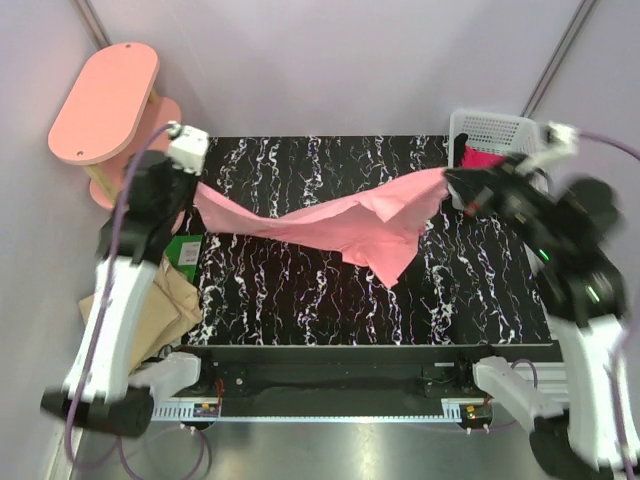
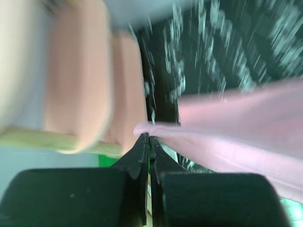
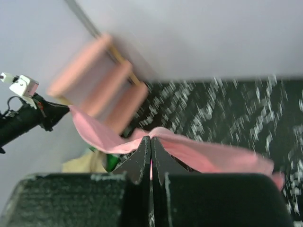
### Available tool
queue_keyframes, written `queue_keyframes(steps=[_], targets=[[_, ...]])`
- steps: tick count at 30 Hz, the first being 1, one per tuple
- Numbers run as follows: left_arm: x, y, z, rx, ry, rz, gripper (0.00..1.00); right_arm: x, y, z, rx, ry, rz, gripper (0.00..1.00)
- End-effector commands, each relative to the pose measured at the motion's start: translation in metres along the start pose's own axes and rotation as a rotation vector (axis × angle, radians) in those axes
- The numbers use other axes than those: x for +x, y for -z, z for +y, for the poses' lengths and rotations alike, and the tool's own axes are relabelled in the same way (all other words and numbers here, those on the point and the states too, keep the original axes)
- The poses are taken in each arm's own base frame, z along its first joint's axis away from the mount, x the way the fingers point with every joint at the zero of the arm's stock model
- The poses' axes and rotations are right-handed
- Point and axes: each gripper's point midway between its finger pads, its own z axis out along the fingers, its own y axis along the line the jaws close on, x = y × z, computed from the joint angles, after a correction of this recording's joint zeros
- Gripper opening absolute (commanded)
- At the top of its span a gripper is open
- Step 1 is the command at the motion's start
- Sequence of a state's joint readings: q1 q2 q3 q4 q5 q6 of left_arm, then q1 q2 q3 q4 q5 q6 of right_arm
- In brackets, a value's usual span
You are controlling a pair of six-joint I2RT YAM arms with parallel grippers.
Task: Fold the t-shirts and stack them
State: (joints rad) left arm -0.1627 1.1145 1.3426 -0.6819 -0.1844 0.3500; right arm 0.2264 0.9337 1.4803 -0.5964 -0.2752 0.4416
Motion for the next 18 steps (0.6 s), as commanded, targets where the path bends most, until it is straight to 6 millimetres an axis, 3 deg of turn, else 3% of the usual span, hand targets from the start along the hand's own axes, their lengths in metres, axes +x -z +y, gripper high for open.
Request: queue_keyframes(steps=[1,4,6,8,12,13,15,16,17,18], targets=[[-0.031,0.125,0.0,0.096,0.117,-0.241,0.0,-0.024,0.098,0.059,-0.171,0.076,-0.154,0.0],[-0.018,0.173,0.004,0.087,0.142,-0.294,0.0,-0.021,0.136,0.067,-0.16,0.081,-0.162,0.0],[-0.008,0.183,0.004,0.085,0.143,-0.281,0.0,-0.031,0.151,0.075,-0.163,0.09,-0.196,0.0],[-0.003,0.181,0.003,0.08,0.141,-0.265,0.0,-0.037,0.148,0.073,-0.137,0.081,-0.197,0.0],[0.009,0.14,-0.005,0.088,0.118,-0.168,0.0,-0.046,0.109,0.044,-0.008,0.044,-0.18,0.0],[0.005,0.13,-0.004,0.074,0.117,-0.171,0.0,-0.046,0.086,0.03,0.045,0.026,-0.153,0.0],[0.013,0.097,-0.009,0.072,0.086,-0.118,0.0,-0.05,0.062,0.008,0.138,0.016,-0.145,0.0],[0.015,0.084,-0.008,0.052,0.074,-0.099,0.0,-0.047,0.035,-0.006,0.181,0.008,-0.114,0.0],[0.007,0.07,-0.004,0.029,0.06,-0.122,0.0,-0.047,0.022,-0.015,0.211,0.013,-0.103,0.0],[0.018,0.041,-0.012,0.041,0.036,-0.048,0.0,-0.048,0.009,-0.027,0.256,0.016,-0.1,0.0]])
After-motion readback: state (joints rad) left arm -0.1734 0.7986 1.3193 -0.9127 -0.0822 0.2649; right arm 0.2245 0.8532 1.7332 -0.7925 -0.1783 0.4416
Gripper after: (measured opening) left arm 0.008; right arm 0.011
